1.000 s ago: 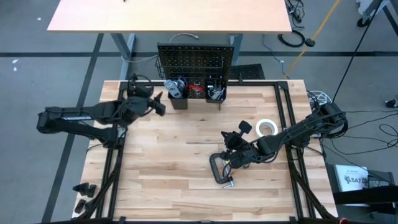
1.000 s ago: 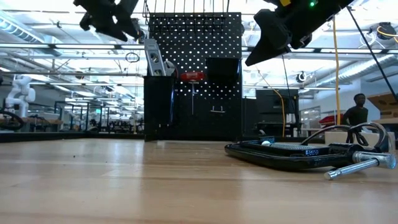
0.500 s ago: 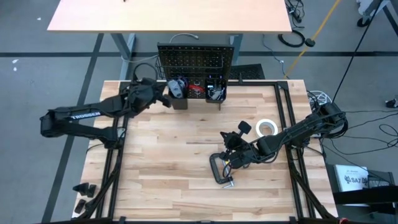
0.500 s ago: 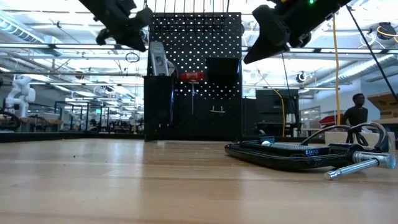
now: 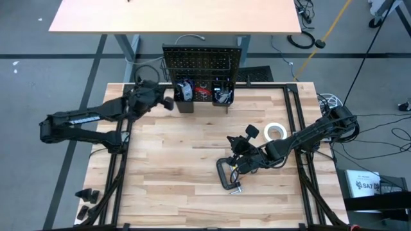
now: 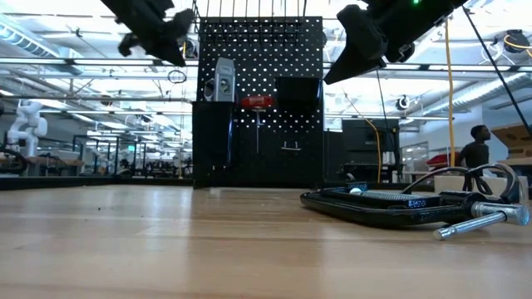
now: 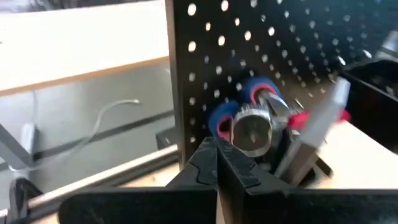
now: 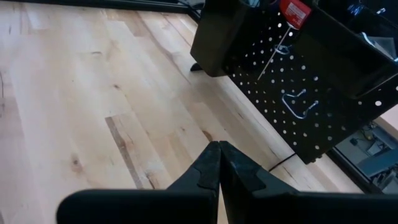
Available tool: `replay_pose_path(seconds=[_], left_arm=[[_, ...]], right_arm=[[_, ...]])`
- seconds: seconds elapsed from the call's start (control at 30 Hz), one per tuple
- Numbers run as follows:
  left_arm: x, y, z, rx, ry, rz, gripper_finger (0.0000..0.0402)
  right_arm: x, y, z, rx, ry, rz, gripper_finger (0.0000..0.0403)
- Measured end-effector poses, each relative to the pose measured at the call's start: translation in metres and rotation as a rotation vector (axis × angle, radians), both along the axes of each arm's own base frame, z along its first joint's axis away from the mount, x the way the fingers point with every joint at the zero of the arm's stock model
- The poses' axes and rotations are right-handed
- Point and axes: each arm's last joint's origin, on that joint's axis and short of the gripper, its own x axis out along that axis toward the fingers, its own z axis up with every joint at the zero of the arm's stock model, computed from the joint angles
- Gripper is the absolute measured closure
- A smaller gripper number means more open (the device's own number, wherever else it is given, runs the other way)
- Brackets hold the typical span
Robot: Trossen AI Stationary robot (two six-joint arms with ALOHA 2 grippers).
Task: Hang tools onto peg board
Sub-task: Put the black clamp into the wire basket on the peg board
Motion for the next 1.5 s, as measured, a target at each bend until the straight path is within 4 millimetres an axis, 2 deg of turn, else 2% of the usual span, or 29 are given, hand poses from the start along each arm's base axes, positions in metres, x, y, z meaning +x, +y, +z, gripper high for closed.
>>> replay_pose_path(seconds=[0.17,0.3,0.43,0.53,0.77,0.9,1.0,1.17,1.27,1.4,1.5], left_arm=[[-0.021,-0.018,0.004,-0.094,0.007,-0.129,0.0402],[-0.024,-0.036,-0.005,-0.229,0.045,-0.346,0.0402],[-0.013,-0.059,-0.028,-0.358,0.052,-0.647,0.0402],[-0.007,-0.078,-0.045,-0.375,0.022,-0.844,0.0402],[-0.004,-0.111,-0.080,-0.325,-0.133,-1.081,0.0402],[-0.008,-0.119,-0.095,-0.319,-0.183,-1.132,0.0402],[-0.009,-0.119,-0.101,-0.347,-0.182,-1.066,0.0402],[-0.010,-0.115,-0.105,-0.338,-0.177,-0.927,0.0402],[-0.009,-0.114,-0.106,-0.292,-0.150,-0.912,0.0402],[-0.008,-0.112,-0.106,-0.221,-0.140,-0.847,0.0402],[-0.006,-0.111,-0.108,-0.228,-0.141,-0.825,0.0402]], right_arm=[[0.002,0.000,0.000,0.038,0.017,0.051,0.0403],[0.009,0.002,0.002,0.142,0.030,0.202,0.0403],[0.015,0.005,0.006,0.224,-0.008,0.326,0.0403],[0.017,0.007,0.008,0.269,-0.038,0.353,0.0403],[0.014,0.011,0.003,0.523,-0.040,0.352,0.0403],[0.010,0.015,-0.002,0.685,0.006,0.332,0.0403],[0.003,0.021,-0.006,0.752,0.054,0.293,0.0403],[-0.007,0.021,-0.014,0.833,0.102,0.121,0.0403],[-0.012,0.019,-0.018,0.879,0.117,0.022,0.0403],[-0.011,0.020,-0.018,0.920,0.127,0.034,0.0396],[-0.011,0.021,-0.018,0.952,0.135,0.028,0.0370]])
